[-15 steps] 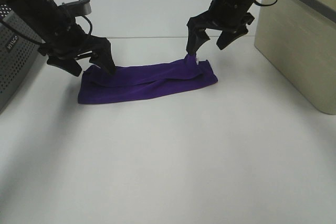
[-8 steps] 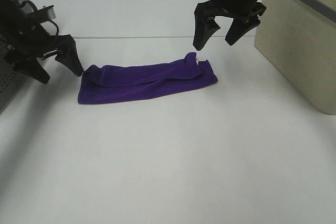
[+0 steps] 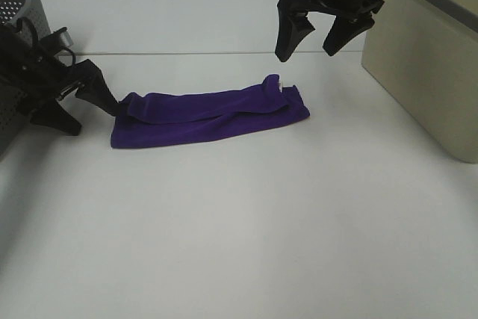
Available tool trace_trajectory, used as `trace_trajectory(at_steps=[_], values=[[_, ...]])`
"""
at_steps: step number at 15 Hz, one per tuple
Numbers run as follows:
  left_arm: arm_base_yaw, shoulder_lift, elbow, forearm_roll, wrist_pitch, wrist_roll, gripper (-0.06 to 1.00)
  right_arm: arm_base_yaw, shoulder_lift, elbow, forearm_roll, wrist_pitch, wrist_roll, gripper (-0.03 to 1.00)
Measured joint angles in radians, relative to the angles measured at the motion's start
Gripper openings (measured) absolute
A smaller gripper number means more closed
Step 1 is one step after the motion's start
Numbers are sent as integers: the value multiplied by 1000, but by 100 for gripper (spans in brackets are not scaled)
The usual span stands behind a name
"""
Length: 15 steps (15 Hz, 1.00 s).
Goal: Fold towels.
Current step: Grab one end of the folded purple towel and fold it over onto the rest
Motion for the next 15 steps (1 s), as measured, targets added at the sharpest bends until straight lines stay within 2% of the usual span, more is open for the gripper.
trace_trajectory(at_steps=[5,15], values=[[0,29,-9,-87,13,5,85,0,-1,0,0,0,3,89],[-65,53,-18,-124,-21,-15,82,0,-1,0,0,0,3,89]])
